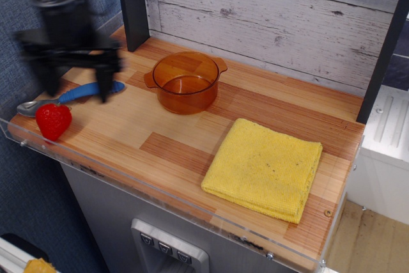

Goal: Put the strawberry on the other side of the orange rub, behind the yellow rag.

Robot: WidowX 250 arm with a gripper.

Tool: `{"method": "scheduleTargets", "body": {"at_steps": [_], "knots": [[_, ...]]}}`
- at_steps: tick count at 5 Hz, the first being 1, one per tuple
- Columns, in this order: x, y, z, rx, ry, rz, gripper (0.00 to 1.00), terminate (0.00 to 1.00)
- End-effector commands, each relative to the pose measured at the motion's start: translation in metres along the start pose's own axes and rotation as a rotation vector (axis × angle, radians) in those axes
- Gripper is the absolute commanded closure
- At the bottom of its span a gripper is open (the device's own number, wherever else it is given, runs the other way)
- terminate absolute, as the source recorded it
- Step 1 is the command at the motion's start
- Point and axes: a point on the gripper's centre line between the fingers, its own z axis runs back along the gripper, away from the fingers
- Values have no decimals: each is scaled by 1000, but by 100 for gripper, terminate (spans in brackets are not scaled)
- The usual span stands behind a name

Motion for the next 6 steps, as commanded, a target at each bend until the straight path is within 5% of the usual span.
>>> {"method": "scheduleTargets", "body": {"at_steps": [1,3,6], "knots": [[10,49,-12,31,-74,89,0,0],[25,52,-36,-4,-132,90,0,0],[30,52,-64,-33,-86,106,0,0]]}}
